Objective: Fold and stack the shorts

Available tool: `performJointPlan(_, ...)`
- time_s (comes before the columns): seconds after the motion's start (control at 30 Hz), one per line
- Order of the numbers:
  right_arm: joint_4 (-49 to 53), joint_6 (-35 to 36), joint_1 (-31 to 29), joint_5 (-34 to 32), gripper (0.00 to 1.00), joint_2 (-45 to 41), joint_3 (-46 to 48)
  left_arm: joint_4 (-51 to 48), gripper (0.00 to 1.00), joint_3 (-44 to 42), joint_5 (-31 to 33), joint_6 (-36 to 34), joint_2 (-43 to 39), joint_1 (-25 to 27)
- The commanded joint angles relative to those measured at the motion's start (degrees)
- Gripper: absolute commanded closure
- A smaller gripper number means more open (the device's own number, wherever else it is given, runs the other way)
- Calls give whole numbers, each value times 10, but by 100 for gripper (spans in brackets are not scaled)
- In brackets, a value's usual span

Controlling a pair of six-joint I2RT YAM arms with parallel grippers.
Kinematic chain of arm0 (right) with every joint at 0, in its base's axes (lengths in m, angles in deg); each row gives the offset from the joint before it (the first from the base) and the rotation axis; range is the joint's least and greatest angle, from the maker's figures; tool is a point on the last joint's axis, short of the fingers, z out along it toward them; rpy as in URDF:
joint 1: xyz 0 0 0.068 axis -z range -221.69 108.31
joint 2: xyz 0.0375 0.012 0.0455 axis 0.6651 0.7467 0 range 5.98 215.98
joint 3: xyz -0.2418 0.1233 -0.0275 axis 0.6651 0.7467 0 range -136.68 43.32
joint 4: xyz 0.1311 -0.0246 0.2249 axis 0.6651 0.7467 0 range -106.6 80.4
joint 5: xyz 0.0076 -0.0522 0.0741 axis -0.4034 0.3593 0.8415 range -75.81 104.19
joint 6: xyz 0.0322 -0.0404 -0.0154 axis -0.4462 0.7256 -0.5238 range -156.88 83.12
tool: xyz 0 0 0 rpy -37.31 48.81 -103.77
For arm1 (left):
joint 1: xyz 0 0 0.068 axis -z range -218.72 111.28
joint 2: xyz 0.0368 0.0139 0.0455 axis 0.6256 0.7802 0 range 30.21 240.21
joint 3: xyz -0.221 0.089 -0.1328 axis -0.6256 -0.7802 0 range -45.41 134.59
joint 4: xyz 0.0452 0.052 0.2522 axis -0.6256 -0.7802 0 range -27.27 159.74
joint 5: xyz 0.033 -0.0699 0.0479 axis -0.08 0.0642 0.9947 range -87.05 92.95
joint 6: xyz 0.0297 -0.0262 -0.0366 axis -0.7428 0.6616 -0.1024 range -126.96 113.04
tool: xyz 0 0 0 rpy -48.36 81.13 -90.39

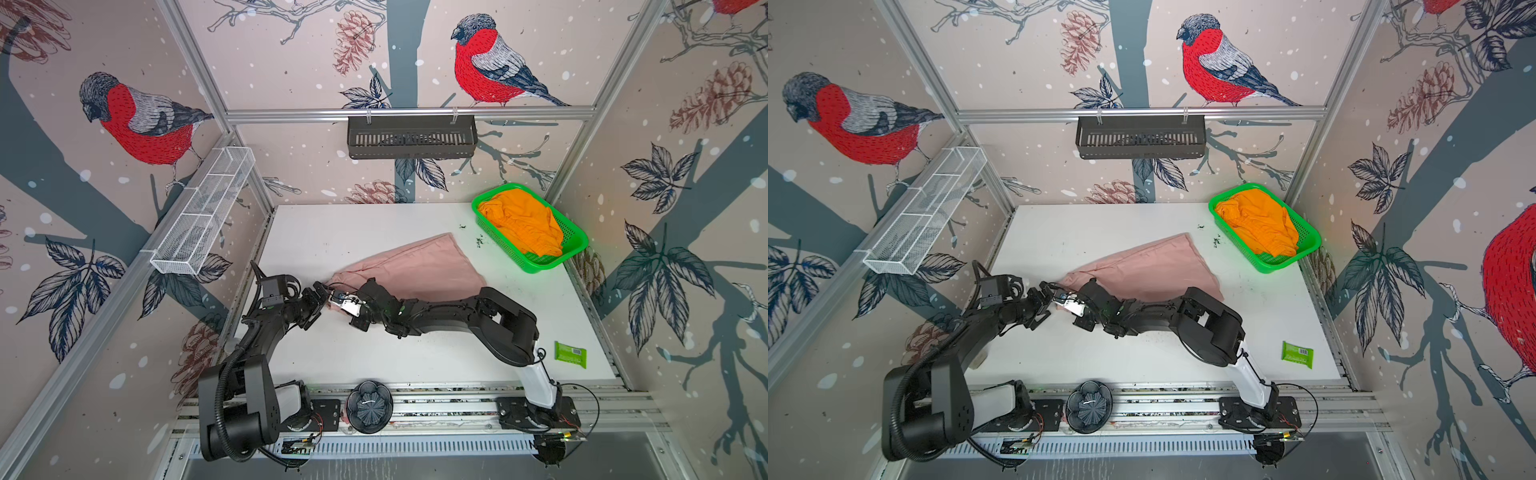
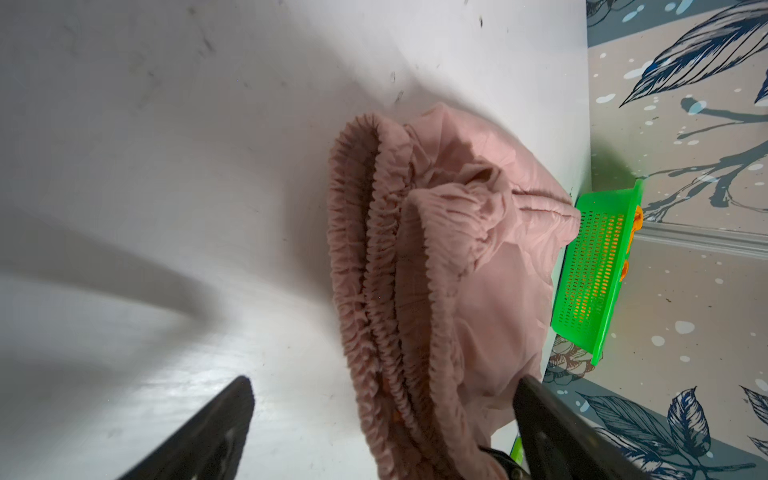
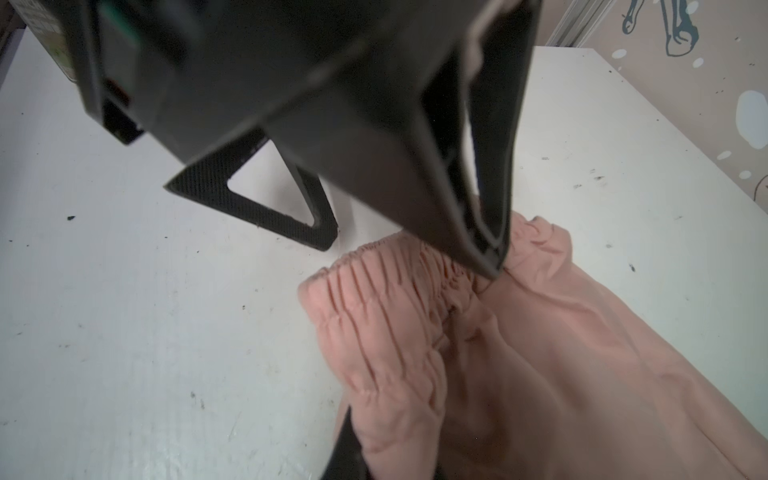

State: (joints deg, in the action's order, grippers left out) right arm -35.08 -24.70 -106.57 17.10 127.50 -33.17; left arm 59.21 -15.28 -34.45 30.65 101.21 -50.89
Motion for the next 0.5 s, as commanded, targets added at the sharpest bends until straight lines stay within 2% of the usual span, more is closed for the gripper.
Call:
performJointPlan(0.0, -28, 1, -2, -4, 98, -6, -2, 62, 2, -5, -8, 16, 13, 16)
performJointPlan(0.13, -23, 4, -2, -5, 98, -2, -5, 82, 7, -4, -4, 21, 21, 32)
performJointPlan(0.23, -21, 3, -3, -9, 94, 2, -8, 79, 21, -5, -1, 15, 18, 35)
performJointPlan(0.33, -21, -1, -3, -9, 90, 5, -11, 76, 47, -8, -2, 6, 15, 37)
performJointPlan(0.47, -27, -7, -4, -4, 80, 2, -12, 74, 87, 0, -10, -4, 20, 38)
